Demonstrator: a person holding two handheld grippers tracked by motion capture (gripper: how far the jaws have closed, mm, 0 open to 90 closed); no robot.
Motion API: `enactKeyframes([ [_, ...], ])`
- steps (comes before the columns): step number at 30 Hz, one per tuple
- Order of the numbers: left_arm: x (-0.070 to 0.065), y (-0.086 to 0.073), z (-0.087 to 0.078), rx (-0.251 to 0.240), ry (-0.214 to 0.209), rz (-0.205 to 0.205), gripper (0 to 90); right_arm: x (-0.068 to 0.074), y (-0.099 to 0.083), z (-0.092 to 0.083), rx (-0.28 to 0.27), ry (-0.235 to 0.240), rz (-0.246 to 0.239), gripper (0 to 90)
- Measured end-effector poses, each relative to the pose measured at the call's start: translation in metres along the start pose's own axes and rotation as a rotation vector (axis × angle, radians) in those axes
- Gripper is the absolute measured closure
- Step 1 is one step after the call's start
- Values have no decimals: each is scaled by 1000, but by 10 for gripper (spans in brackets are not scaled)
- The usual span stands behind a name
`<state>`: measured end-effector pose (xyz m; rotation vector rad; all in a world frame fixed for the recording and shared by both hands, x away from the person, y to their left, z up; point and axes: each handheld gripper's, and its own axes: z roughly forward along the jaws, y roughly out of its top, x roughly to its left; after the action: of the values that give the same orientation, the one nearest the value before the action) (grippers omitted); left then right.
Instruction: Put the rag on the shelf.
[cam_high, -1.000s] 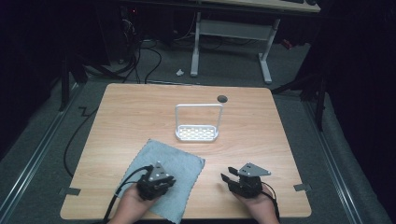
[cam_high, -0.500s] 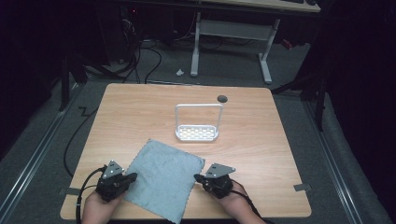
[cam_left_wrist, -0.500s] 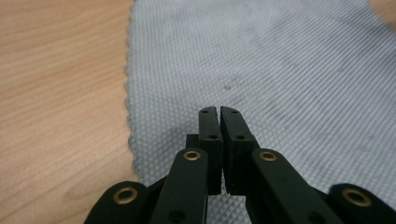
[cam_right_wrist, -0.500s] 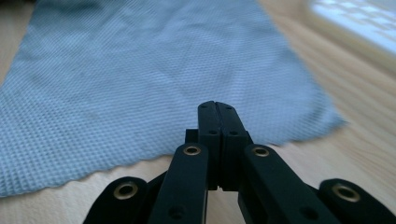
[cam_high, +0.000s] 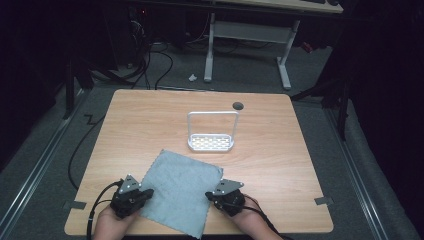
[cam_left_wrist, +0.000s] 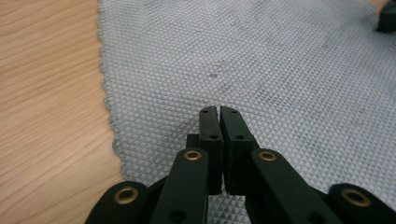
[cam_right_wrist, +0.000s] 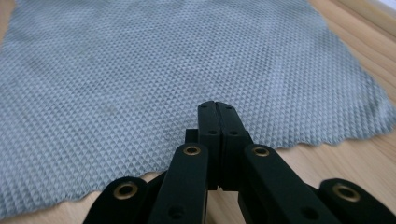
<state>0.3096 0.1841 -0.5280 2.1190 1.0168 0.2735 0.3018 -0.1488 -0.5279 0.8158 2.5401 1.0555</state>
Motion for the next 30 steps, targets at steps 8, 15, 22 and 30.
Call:
enactKeyframes([
  [8, -30, 17, 23, 20, -133, 57, 875, -26, -24, -23, -4, -86, 101, 900],
  [15, -59, 29, 41, 31, -225, 117, 875, -51, -44, -42, -16, -169, 199, 900],
  [22, -75, 32, 48, 30, -263, 153, 875, -61, -53, -50, -22, -209, 243, 900],
  [30, -85, 27, 41, 65, -313, 189, 876, -54, -60, -60, -4, -202, 241, 900],
])
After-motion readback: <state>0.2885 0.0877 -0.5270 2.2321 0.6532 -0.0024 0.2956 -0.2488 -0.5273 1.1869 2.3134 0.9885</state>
